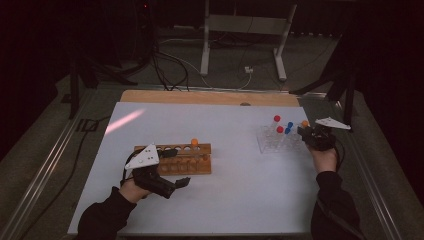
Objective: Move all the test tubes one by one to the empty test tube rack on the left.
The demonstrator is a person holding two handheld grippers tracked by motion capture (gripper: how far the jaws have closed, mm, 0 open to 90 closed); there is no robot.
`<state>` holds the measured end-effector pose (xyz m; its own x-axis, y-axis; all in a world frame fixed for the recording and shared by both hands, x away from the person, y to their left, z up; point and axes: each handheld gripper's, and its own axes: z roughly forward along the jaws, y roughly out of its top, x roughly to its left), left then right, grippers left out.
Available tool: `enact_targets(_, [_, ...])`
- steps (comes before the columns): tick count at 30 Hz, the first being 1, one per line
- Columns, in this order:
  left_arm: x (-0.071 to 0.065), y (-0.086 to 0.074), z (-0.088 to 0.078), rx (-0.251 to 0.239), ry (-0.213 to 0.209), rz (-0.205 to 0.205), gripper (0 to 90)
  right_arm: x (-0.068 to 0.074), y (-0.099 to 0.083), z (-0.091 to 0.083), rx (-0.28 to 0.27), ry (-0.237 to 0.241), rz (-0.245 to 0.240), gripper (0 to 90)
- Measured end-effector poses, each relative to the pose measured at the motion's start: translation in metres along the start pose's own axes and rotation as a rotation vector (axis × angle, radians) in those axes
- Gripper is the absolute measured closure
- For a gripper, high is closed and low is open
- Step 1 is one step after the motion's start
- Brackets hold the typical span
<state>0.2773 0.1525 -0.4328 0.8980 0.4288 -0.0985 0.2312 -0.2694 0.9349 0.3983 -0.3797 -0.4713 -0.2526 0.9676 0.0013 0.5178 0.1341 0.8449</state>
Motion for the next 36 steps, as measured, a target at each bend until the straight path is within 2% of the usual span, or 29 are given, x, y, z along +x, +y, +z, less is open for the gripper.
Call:
enact_targets(8, [0.0, 0.0, 0.0, -0.001, -0.009, 0.0, 0.6, 0.0, 0.005, -0.003, -0.006, -0.005, -0.009, 75.0])
enact_targets(26, [-0.002, 0.002, -0.001, 0.0, -0.006, 0.012, 0.6, 0.003, 0.045, -0.039, -0.076, 0.008, -0.067, 75.1])
enact_targets(29, [-0.001, 0.002, -0.001, -0.003, 0.006, 0.008, 0.6, 0.005, 0.051, -0.045, -0.084, 0.02, -0.074, 75.1])
enact_targets(36, [-0.001, 0.003, -0.001, 0.017, -0.005, 0.007, 0.6, 0.016, 0.065, -0.057, -0.103, 0.067, -0.1, 75.1])
